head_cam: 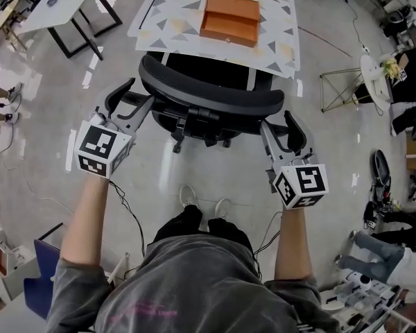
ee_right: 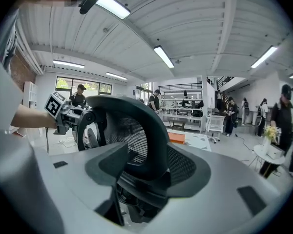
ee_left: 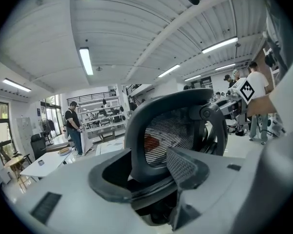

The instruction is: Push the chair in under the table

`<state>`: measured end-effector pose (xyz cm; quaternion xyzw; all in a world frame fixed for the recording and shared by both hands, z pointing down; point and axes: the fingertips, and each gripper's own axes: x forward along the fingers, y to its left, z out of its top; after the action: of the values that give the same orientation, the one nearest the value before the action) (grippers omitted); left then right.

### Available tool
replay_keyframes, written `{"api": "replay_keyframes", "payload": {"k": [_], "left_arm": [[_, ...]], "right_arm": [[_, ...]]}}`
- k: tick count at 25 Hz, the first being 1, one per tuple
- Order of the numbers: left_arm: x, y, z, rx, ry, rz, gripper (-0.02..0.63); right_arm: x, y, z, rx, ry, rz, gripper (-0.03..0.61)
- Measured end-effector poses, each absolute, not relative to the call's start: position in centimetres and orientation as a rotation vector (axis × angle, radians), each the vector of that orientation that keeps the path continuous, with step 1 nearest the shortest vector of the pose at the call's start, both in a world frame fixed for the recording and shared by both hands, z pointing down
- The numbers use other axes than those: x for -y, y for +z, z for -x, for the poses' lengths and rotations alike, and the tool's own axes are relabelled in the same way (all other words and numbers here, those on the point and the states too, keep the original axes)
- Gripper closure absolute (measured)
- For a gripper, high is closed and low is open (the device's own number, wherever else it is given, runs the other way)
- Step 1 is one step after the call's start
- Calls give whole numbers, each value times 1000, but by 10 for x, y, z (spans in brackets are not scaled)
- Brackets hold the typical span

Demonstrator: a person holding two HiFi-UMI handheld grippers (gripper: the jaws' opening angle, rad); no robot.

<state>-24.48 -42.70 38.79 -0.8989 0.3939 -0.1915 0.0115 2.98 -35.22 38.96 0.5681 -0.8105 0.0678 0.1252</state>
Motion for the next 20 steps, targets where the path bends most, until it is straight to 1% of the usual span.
{"api": "replay_keyframes", "payload": {"k": [11,17,20], "left_arm": [[396,350,237,-1261,-475,2792,430],[380,320,222,-1225,-306,2803,468],[372,311,215,-1230,-269,2797,485]], "right_arm": [[335,360,-35,2401,164,-1697,342],[332,334,-37,2469,108,-1689,344],[330,323,-39,2503,80,-1670,345]]}}
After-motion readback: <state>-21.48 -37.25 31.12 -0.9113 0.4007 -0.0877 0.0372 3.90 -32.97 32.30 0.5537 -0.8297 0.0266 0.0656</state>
